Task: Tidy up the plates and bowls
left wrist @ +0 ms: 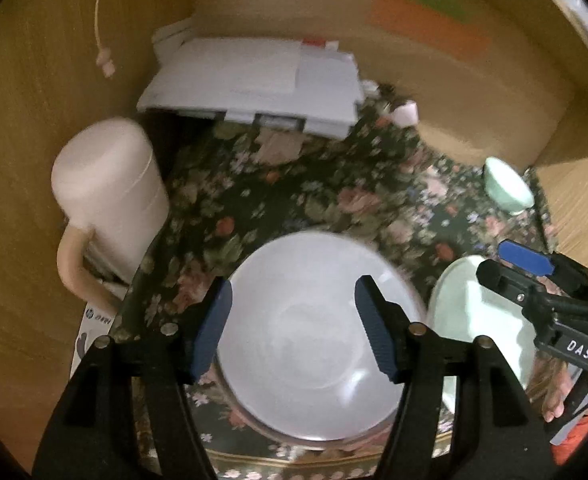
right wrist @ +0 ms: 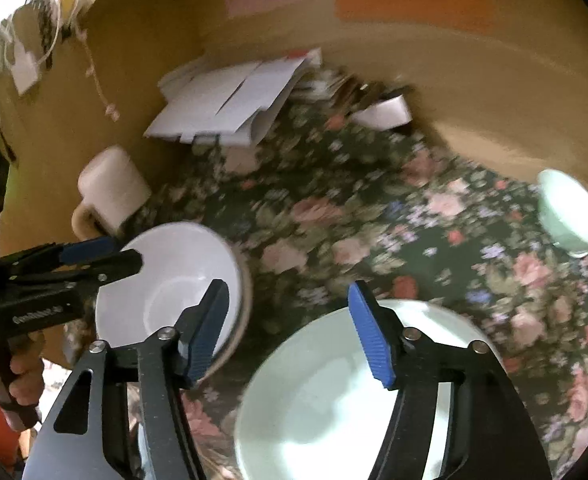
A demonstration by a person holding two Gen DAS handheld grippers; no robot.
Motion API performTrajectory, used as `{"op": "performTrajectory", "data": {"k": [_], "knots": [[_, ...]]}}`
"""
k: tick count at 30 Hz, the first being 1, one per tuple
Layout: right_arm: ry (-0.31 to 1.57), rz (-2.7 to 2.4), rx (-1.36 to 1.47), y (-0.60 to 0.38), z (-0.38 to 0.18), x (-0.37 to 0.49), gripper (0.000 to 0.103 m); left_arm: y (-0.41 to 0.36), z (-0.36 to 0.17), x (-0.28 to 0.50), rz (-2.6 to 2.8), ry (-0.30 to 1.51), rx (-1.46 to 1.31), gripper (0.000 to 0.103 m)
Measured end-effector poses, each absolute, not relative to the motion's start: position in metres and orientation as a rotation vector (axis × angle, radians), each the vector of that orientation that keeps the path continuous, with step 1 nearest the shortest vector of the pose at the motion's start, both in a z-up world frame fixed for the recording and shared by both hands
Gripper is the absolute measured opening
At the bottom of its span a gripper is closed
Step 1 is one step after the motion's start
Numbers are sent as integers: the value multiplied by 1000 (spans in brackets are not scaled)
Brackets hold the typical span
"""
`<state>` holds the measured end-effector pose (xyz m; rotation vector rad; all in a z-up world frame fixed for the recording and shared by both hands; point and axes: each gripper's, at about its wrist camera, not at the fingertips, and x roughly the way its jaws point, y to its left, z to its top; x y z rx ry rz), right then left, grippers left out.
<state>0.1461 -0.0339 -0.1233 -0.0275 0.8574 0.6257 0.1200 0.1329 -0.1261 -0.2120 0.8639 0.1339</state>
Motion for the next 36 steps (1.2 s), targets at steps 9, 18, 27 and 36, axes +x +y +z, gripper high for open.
{"op": "performTrajectory", "data": {"k": [9,18,27,36], "knots": [[765,480,-13,-96,-95,167,66,84,-94,150,44,802,-166,64],[735,335,9,-156,-91,195,66,29,-83,199,-38,773,-122,67],[742,200,42,-209,-95,236,67,-16,-97,258,-90,824,-98,67],[779,82,60,-248,-121,284,66,-55,-112,318,-130,855,-49,67]]}}
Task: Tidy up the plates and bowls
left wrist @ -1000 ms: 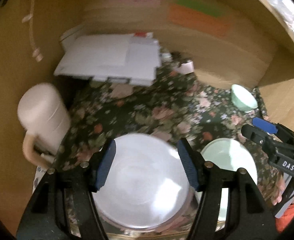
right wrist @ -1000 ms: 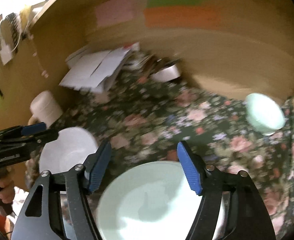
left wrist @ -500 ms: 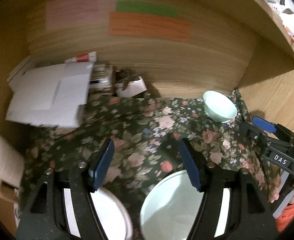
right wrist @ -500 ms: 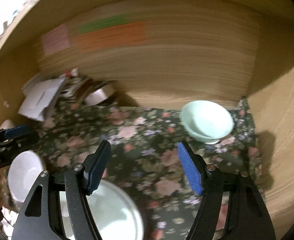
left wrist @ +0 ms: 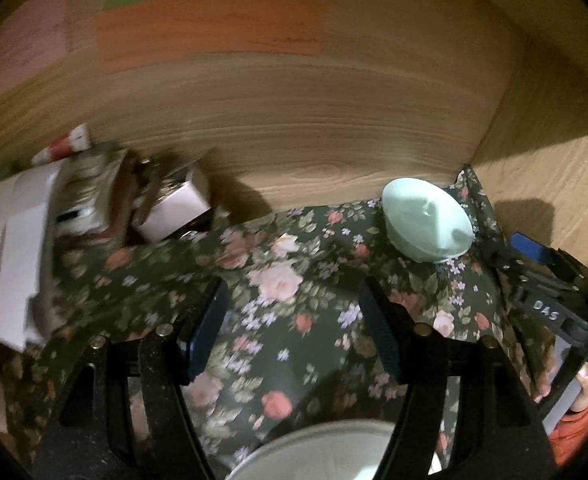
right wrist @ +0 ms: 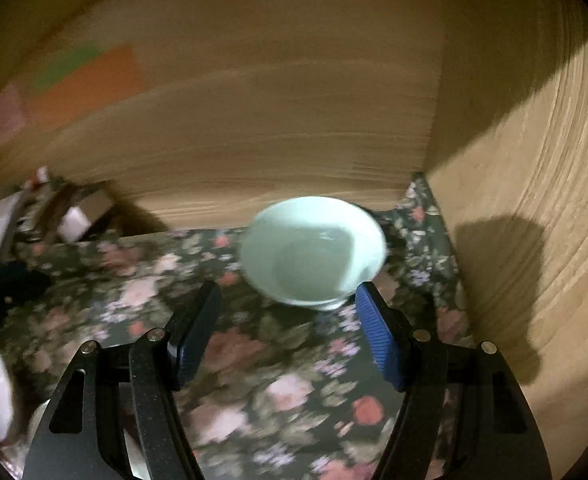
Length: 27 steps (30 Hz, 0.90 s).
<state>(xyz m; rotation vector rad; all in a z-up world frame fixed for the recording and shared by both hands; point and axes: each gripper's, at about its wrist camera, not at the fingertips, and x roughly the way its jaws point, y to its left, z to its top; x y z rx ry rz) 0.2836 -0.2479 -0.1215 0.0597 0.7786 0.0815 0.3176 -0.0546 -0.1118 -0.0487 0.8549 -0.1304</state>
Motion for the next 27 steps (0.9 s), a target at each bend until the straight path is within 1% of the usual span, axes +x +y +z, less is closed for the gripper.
{"op": "performTrajectory", "data": {"k": [4,6,7,9,14,15,16,21,27], "knots": [[813,35,61,-259,-141,306,65,-70,-123,344,-126,882,-1,67],[828,9,64,-266,-151,317,57,-74,-129,355,-122,894,12,67],[840,2,68,-270,-156,322,55,-76,-132,361,-127,902,19,67],[855,-11,73,-275,-163,332,47,-79,-137,368,-128,910,32,67],[905,-24,86,-286,-179,355,38,-85,-148,383,-140,925,41,67],[908,-27,84,-287,-182,357,33,-86,-149,385,-142,928,41,67],[907,-31,80,-287,-183,360,30,-88,-151,387,-145,931,43,67],[924,-48,77,-288,-195,371,23,-96,-155,393,-165,929,59,67],[959,-15,112,-288,-205,374,22,-99,-156,398,-180,927,56,67]]}}
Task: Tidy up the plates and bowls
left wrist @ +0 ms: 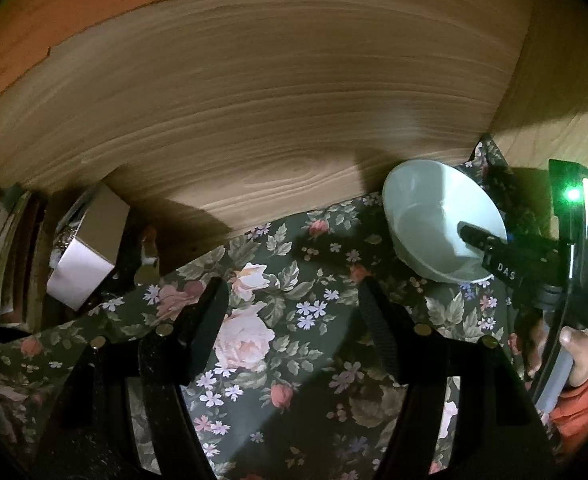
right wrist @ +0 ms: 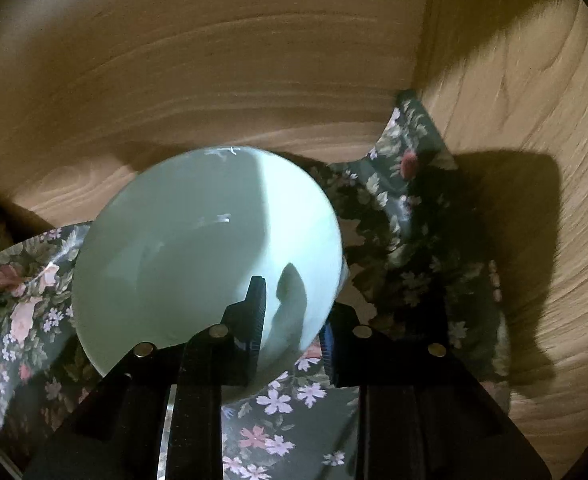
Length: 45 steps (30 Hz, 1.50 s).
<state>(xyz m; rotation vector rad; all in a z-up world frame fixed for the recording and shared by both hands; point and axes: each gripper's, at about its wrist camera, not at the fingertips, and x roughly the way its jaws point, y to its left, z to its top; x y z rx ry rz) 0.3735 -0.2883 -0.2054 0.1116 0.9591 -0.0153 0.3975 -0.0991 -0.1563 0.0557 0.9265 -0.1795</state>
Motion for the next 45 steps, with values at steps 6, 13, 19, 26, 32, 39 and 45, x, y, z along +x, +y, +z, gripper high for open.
{"op": "performTrajectory", "data": {"k": [6,13,19,26,32,39,45], "knots": [[979,63,117,-283,-204,362,21,-101,-161,399,-182,954,39,67],[997,181,58,-253,-197,324,19,-106,-180,395,-195,1038,41,67],[1021,274,49,-232,-195,290,19,-111,-198,389,-209,1110,63,58],[1048,303,104,-239,-198,272,20,-118,-217,388,-235,1185,65,44],[1044,289,138,-254,-190,276,20,-125,-220,385,-265,1186,66,28],[1054,280,139,-238,-200,285,19,-127,-219,383,-266,1177,65,22],[1027,270,154,-240,-191,281,19,-124,-208,374,-273,1158,53,22]]}}
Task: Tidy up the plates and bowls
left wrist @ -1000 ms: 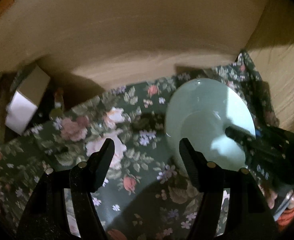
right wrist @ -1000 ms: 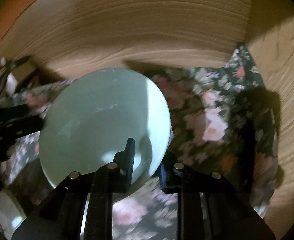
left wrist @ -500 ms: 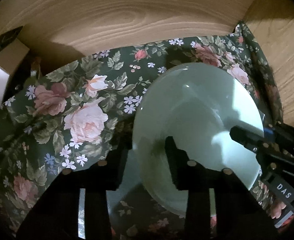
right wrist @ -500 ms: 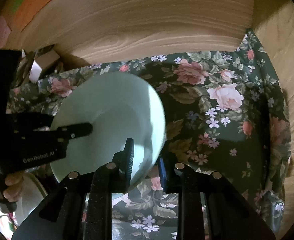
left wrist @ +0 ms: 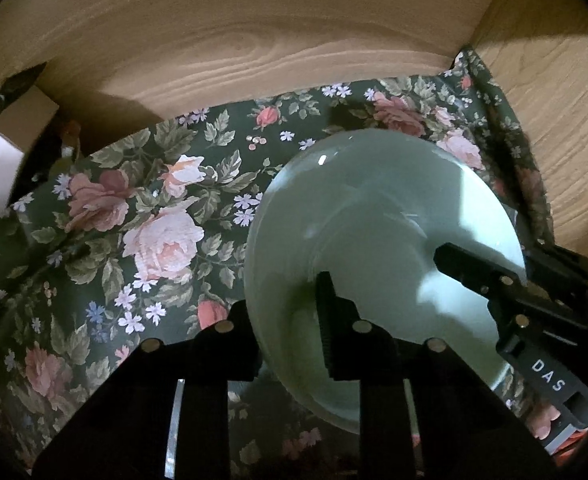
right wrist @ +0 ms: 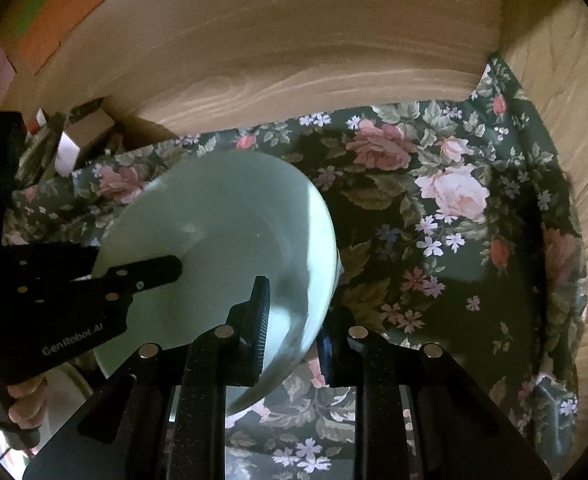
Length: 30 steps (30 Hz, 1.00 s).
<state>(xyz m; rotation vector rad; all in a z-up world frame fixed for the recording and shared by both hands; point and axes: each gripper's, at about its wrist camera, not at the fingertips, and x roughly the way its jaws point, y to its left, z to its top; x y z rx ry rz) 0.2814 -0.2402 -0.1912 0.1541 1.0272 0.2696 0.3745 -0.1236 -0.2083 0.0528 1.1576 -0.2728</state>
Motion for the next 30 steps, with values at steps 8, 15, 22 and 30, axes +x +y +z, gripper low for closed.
{"op": "performTrajectory", "data": {"k": [8,15,22,30], "knots": [[970,285,134,-231,-164,265,19,-106,-174,350,-259,1080,21,22],[914,301,118,-218,-138,245,19,-91,-144,321,-243,1021,0,22],[876,337,83,-201,-119,226,19,-75,-127,293,-213,982,-29,22],[854,397,46,-173,-111,207,19,-48,-114,258,-157,955,-53,22]]}}
